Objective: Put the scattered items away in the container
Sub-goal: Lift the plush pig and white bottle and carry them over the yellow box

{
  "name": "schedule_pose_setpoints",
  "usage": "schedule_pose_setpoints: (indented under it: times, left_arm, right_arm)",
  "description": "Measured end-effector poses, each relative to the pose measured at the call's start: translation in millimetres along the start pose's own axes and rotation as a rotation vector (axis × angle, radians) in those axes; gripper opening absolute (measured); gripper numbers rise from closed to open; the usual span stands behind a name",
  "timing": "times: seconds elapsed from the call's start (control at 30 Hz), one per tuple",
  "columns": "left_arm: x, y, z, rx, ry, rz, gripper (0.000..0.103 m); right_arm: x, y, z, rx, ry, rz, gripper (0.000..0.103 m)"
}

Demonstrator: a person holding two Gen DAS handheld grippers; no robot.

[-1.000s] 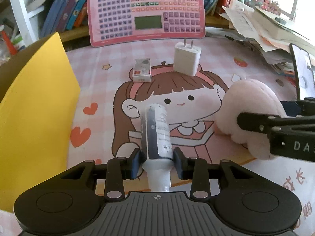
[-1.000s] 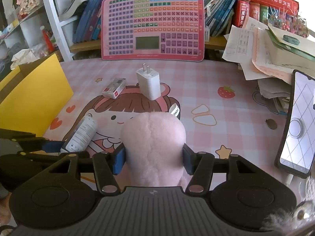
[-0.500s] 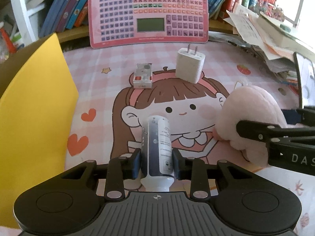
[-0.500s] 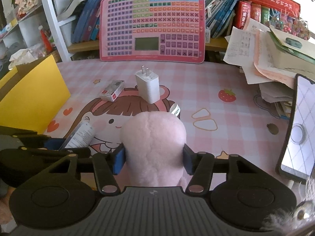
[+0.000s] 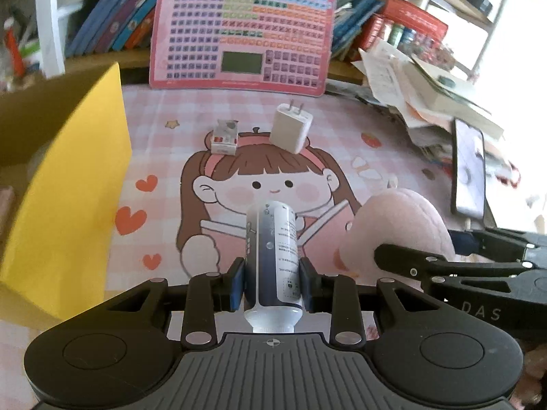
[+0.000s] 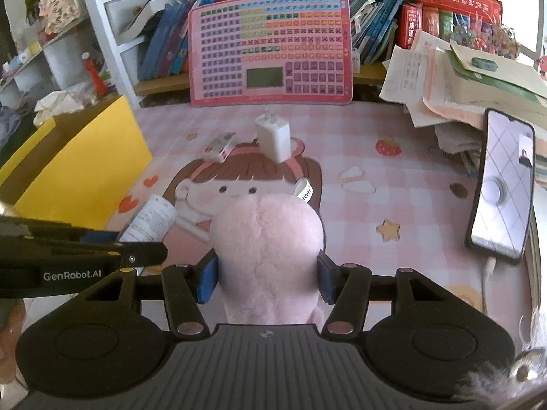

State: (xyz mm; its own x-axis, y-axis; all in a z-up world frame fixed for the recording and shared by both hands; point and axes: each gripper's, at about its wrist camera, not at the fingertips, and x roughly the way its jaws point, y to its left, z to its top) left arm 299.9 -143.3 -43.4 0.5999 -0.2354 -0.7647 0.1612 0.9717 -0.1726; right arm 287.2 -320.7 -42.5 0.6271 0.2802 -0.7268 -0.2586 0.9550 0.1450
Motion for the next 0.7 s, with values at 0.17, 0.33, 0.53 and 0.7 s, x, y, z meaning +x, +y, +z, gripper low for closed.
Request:
schedule_pose_setpoints:
  times: [0.17, 0.33, 0.53, 0.7]
  left_arm:
    - [-22, 5, -17, 0.011, -0.005, -0.055, 0.031]
    - [-45, 13, -36, 0.021, -0.004, -0.116, 0.031]
    - [-78, 36, -60, 0.033, -0.017, -0.164, 0.031]
    - [-105, 59, -80, 0.045, -0.018, -0.187, 0.031]
  right_arm:
    - [-20, 12, -18, 0.023, 0.0, -0.032, 0.054]
    - [-43, 30, -37, 0.069, -0.013, -0.056, 0.054]
    - [-64, 66, -54, 0.09, -0.028, -0.091, 0.054]
    - [-82, 105, -69, 0.092, -0.046, -0.107, 0.054]
